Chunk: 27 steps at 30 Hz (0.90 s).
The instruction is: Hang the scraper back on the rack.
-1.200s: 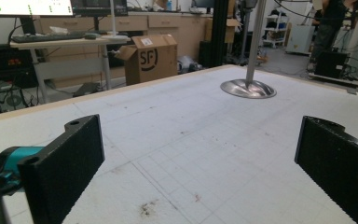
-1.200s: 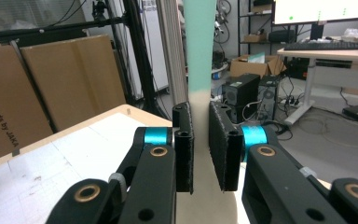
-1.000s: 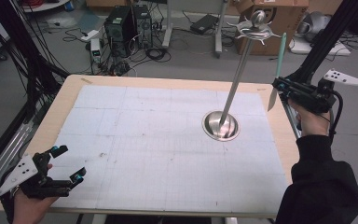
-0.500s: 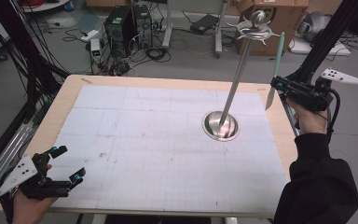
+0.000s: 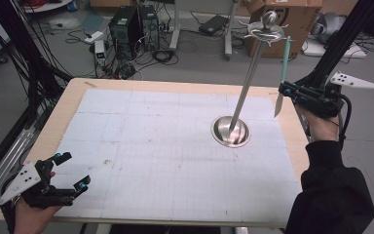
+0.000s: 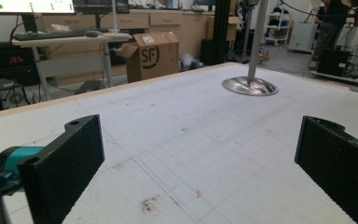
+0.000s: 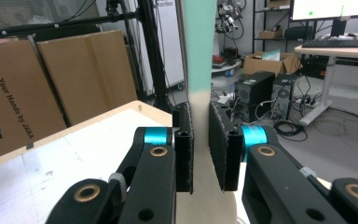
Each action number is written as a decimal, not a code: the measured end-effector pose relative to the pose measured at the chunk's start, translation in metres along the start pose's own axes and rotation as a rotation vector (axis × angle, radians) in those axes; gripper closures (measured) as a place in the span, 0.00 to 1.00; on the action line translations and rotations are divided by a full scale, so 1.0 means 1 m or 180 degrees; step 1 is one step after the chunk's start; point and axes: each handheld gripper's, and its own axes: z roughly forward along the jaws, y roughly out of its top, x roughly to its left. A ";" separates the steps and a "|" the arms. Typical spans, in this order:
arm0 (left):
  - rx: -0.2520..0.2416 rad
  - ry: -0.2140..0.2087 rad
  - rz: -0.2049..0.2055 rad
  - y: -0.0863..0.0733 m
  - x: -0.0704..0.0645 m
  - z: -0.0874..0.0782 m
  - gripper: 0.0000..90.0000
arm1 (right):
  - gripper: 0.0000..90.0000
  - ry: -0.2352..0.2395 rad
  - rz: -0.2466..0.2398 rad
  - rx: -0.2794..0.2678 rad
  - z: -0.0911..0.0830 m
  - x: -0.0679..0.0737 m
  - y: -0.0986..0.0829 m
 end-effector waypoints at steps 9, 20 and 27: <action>0.0006 0.0012 -0.0004 0.000 0.000 0.000 0.02 | 0.89 -0.0012 0.0002 -0.0035 0.004 0.001 -0.004; -0.0010 -0.0018 0.0006 0.000 0.000 0.002 0.02 | 0.64 -0.0332 -0.0229 -0.0032 0.008 0.018 -0.010; -0.0017 -0.0057 -0.0001 0.000 0.000 0.009 0.02 | 0.44 -0.0351 -0.0291 -0.0235 0.002 0.034 -0.019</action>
